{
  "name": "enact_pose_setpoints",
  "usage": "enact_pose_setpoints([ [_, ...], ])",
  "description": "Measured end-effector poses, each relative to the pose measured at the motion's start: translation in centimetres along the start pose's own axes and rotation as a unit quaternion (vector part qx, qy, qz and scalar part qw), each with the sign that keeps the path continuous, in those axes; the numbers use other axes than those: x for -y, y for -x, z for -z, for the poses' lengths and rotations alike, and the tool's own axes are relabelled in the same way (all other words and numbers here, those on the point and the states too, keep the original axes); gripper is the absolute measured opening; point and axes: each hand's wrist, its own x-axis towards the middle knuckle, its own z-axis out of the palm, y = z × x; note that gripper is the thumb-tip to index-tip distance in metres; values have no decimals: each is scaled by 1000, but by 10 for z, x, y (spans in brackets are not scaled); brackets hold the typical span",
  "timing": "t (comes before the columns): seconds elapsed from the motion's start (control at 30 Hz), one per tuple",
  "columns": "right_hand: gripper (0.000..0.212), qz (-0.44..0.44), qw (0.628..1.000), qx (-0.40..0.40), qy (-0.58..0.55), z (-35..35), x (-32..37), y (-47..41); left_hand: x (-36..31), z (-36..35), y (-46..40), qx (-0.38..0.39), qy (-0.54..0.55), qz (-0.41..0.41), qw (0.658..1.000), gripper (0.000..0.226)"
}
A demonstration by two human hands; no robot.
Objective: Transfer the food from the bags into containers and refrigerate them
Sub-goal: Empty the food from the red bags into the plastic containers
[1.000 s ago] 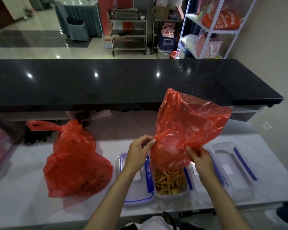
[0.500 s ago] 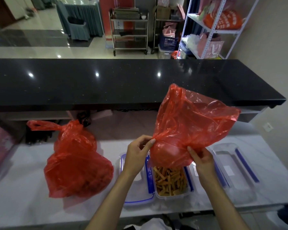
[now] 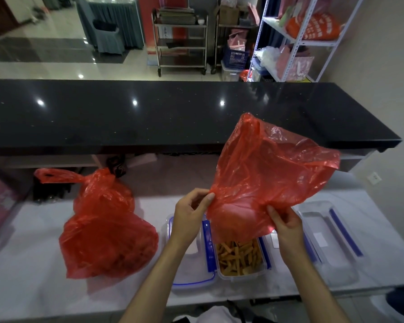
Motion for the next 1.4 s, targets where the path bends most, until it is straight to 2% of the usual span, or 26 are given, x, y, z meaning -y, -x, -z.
enact_pose_setpoints([
  [0.5,24,40,999,15,-27,-6,27,-3,-28,-1,-5,-19,54,1,998,15],
  [0.77,25,34,999,19,-35,-6,36,-3,-40,3,-4,-39,94,2,995,19],
  [1.13,28,33,998,32,-40,-3,40,-3,-37,10,1,-78,92,-8,993,18],
  [1.27,28,17,998,37,-43,-7,36,-3,-32,5,4,-63,67,-4,996,20],
  [1.4,45,-24,997,48,-56,-15,34,-1,-40,-7,10,1,70,36,997,24],
])
